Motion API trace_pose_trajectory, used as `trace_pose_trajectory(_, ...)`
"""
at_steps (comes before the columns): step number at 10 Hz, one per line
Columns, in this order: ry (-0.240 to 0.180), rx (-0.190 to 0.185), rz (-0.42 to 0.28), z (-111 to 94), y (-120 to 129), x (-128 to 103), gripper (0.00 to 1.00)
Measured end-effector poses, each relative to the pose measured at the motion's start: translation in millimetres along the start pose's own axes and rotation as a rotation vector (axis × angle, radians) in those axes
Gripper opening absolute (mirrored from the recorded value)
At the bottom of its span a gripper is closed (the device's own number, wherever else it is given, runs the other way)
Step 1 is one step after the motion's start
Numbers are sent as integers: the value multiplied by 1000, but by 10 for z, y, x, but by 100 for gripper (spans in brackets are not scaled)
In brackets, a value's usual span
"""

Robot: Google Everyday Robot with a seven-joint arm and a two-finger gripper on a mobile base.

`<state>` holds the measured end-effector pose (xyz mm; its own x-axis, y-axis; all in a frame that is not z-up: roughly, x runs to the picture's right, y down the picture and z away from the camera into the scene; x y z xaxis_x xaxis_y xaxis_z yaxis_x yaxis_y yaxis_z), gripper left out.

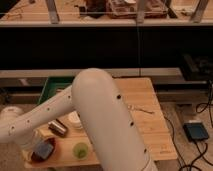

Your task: Wipe table surface with sponge

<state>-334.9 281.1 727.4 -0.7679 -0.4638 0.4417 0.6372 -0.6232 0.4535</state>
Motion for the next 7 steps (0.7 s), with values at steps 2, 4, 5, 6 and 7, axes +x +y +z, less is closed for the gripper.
trace_pose_trajectory(2,1,-2,6,-13,14,-3,80)
trace_pose_trajectory(4,0,-4,10,-33,37,-2,78)
trace_pose_trajectory(5,-1,-4,10,-35,43,1,72)
trace_pose_trajectory(6,-3,-4,6,-32,44,7,62)
trace_pose_trajectory(7,-5,-2,3,-19,43,13,56)
